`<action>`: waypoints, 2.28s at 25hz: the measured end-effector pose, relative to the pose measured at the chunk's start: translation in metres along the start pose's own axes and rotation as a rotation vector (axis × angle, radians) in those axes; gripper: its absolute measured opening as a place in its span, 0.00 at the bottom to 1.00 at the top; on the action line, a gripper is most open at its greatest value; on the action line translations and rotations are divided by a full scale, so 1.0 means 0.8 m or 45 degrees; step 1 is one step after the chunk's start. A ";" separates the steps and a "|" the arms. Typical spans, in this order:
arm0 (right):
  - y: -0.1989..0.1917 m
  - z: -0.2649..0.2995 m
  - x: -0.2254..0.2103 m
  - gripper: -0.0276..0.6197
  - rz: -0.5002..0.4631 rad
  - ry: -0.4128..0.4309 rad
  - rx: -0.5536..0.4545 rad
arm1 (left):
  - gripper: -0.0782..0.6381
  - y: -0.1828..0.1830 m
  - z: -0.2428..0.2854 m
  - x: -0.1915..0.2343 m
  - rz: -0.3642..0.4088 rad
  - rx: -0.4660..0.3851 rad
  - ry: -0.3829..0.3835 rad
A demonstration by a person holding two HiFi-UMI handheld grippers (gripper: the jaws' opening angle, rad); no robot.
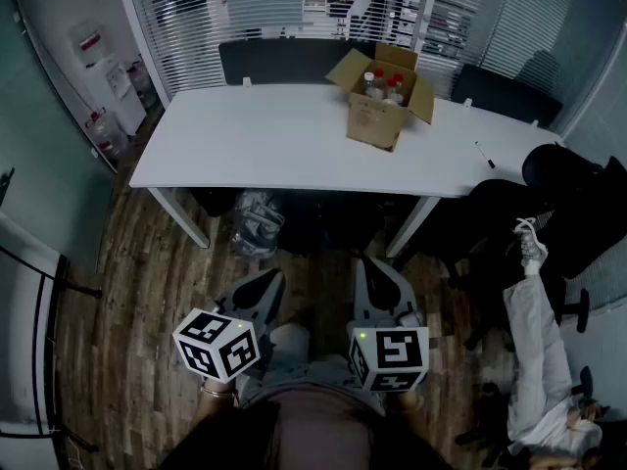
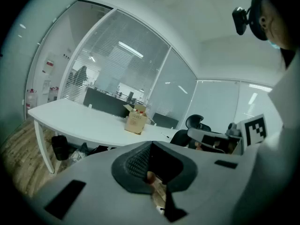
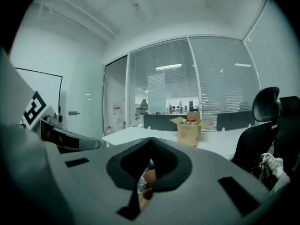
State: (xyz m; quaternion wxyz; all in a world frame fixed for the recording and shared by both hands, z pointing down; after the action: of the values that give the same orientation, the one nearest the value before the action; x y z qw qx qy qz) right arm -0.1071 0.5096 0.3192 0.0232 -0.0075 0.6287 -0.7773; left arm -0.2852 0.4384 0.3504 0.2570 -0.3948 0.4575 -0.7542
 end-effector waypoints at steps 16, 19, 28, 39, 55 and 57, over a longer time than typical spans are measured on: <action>-0.005 0.011 -0.031 0.08 0.080 -0.005 -0.016 | 0.12 0.001 0.021 -0.005 0.027 0.049 -0.002; -0.004 0.031 -0.042 0.08 0.085 -0.015 -0.012 | 0.12 0.008 0.043 0.008 0.022 0.053 -0.013; 0.015 0.138 -0.098 0.08 0.109 -0.071 0.031 | 0.12 0.065 0.163 0.066 0.017 0.080 -0.090; 0.054 0.294 -0.146 0.08 0.101 -0.137 0.046 | 0.12 0.155 0.313 0.152 0.044 0.096 -0.212; 0.084 0.393 -0.208 0.08 0.053 -0.257 0.026 | 0.12 0.189 0.406 0.211 0.043 0.151 -0.272; 0.085 0.401 -0.223 0.08 0.054 -0.270 0.026 | 0.12 0.192 0.417 0.213 0.037 0.158 -0.264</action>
State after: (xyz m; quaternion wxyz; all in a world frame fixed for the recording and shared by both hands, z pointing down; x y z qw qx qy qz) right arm 0.0860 0.1899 0.3227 0.1062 -0.0761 0.6146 -0.7779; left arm -0.0991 0.0795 0.3647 0.3378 -0.4474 0.3866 -0.7323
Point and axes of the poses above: the fingertips, and each gripper's own axes: z forward along the fingers, x to its left, y out of its top, the point moved 7 cm from there along -z, backward along the fingers, and after that the axes turned 1 degree about z, right-handed, at the moved point
